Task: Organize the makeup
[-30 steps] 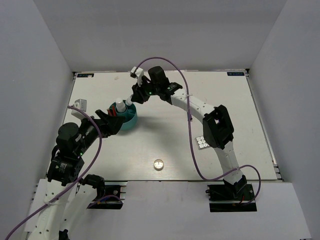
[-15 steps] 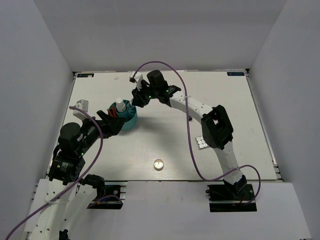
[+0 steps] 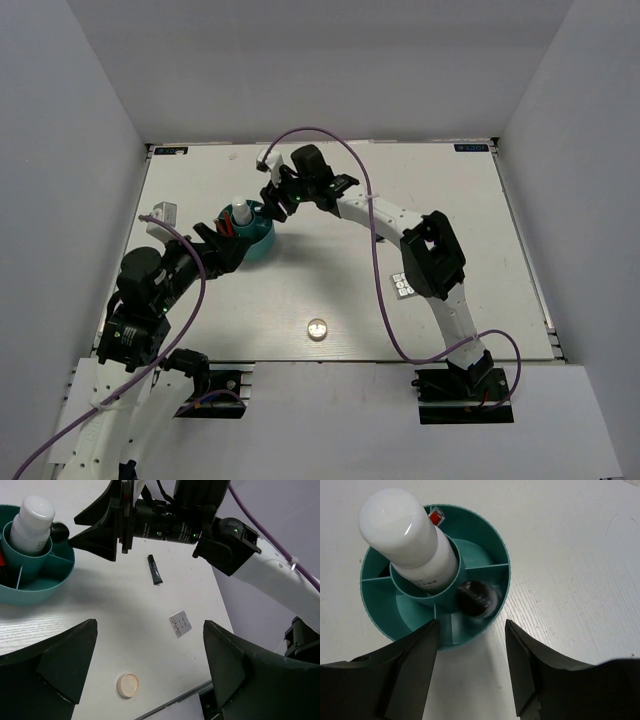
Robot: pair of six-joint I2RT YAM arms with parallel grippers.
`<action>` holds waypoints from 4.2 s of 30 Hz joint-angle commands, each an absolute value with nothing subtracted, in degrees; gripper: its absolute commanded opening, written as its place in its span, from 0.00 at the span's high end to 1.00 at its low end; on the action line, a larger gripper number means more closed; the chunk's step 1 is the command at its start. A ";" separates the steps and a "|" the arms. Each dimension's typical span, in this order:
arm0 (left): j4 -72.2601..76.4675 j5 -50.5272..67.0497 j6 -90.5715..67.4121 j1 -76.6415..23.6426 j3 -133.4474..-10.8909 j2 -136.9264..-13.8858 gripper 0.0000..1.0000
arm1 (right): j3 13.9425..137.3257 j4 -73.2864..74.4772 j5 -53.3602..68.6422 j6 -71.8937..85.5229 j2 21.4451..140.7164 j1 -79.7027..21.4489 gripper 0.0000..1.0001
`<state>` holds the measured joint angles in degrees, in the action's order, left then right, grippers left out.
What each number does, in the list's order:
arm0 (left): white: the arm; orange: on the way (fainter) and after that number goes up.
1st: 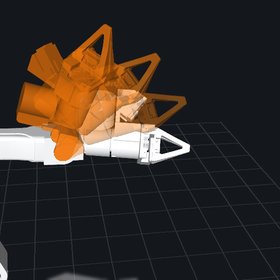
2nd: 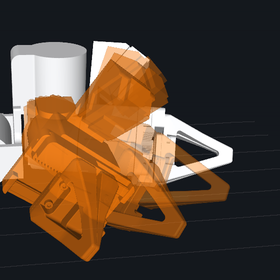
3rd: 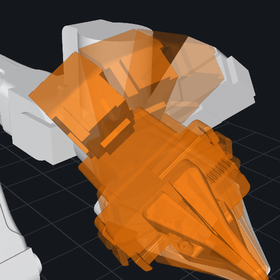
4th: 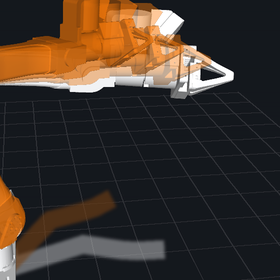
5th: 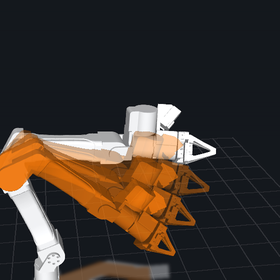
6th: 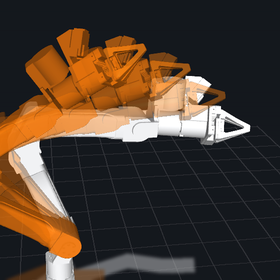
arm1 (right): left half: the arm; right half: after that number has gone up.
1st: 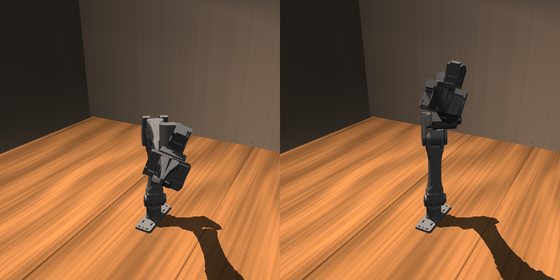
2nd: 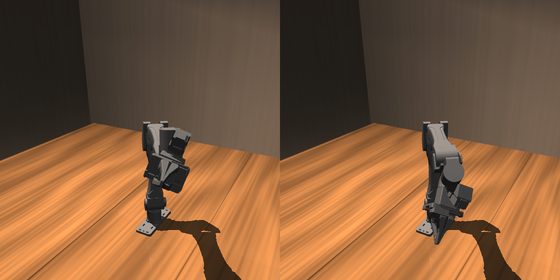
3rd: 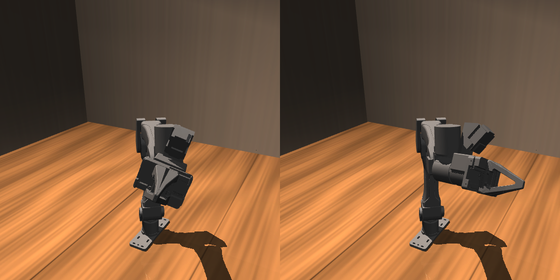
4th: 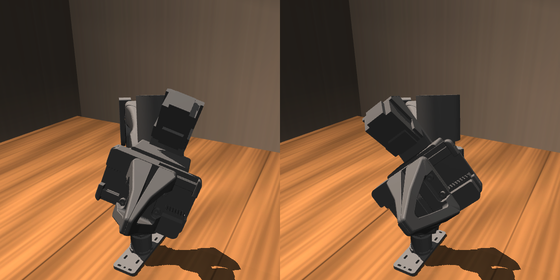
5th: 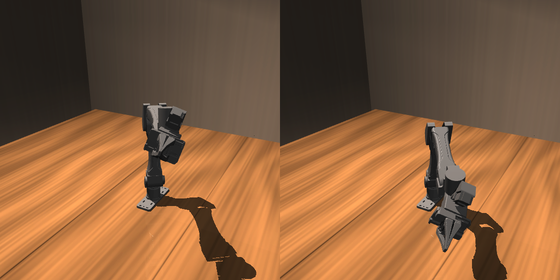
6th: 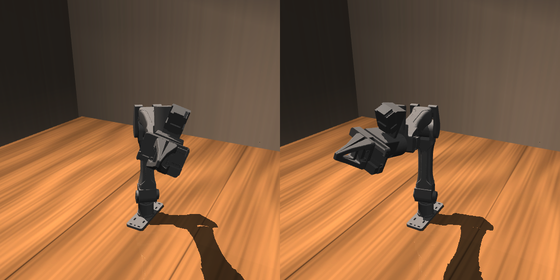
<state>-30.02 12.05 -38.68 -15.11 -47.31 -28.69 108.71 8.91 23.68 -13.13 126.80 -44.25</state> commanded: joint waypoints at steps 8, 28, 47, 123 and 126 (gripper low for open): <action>-31.12 15.46 -38.67 -15.21 -49.48 -33.74 0.05 | 108.19 8.17 23.29 -14.59 120.42 -44.56 0.38; -29.88 26.46 -35.60 -26.96 -51.94 -59.57 0.28 | 74.91 18.27 27.50 -12.74 88.53 -24.18 0.51; -39.81 -6.05 -40.77 -61.34 -62.74 -89.46 0.07 | 57.66 30.85 36.03 -14.15 74.45 -10.11 0.46; -54.84 -29.00 -67.59 -65.57 -58.01 -62.84 0.13 | 98.70 30.23 0.53 -1.76 128.23 -20.92 0.57; -55.11 -29.27 -67.67 -65.57 -58.10 -62.58 0.13 | 99.40 32.33 0.26 -2.72 128.06 -20.92 0.57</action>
